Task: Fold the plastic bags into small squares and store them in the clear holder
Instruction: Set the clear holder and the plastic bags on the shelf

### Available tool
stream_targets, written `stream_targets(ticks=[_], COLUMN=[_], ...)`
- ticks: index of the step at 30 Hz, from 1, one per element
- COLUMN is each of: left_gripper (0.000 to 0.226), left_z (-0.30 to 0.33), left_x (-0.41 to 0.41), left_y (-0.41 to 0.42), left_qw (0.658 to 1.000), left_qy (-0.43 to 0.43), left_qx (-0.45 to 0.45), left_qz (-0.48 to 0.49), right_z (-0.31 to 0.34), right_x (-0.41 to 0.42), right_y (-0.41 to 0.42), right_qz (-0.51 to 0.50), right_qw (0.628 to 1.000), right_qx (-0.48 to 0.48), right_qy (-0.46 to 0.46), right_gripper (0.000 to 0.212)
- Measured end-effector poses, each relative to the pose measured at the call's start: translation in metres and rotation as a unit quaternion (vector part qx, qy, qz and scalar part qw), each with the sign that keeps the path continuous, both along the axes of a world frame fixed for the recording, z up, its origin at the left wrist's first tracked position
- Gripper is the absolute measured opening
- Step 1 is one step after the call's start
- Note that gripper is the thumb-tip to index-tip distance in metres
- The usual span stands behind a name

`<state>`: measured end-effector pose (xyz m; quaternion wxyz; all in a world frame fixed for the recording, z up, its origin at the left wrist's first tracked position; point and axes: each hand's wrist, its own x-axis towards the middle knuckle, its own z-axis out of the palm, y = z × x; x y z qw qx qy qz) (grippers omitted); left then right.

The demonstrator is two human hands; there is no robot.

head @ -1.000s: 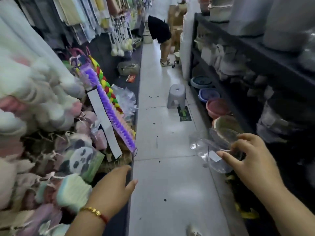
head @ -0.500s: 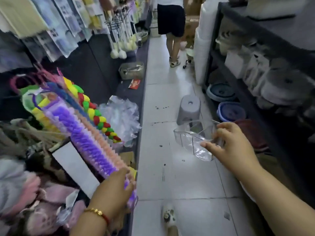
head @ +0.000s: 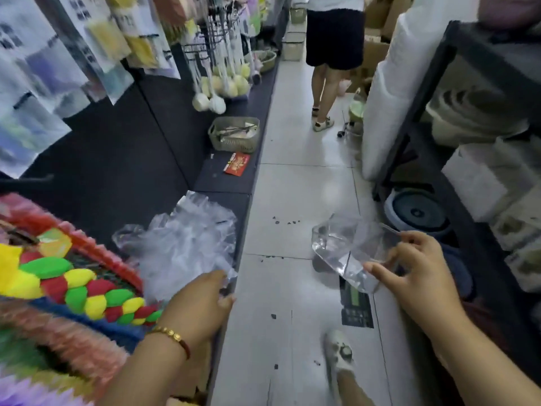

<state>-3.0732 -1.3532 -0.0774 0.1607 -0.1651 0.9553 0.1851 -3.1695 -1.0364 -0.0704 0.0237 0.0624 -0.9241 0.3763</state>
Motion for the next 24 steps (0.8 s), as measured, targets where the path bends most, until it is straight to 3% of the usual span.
stream_targets(ticks=[8,15,24], left_gripper=[0.031,0.051,0.054], left_z=[-0.006,-0.018,-0.038], left_x=[-0.169,-0.281,-0.412], left_y=[-0.034,-0.102,-0.198], left_qw=[0.991,0.986,0.976], left_qy=[0.027,0.006,0.008], left_qx=[0.012,-0.009,0.020], left_qz=[0.133,0.167,0.218], right_z=[0.015,-0.012,-0.032], right_x=[-0.267,-0.418,-0.553], right_y=[-0.080,-0.192,-0.309], right_qz=[0.109,0.182,0.250], right_qw=[0.993,0.982,0.967], right_qx=[0.031,-0.001,-0.009], right_qy=[-0.024,-0.043,-0.040], right_gripper=[0.038,0.036,0.037])
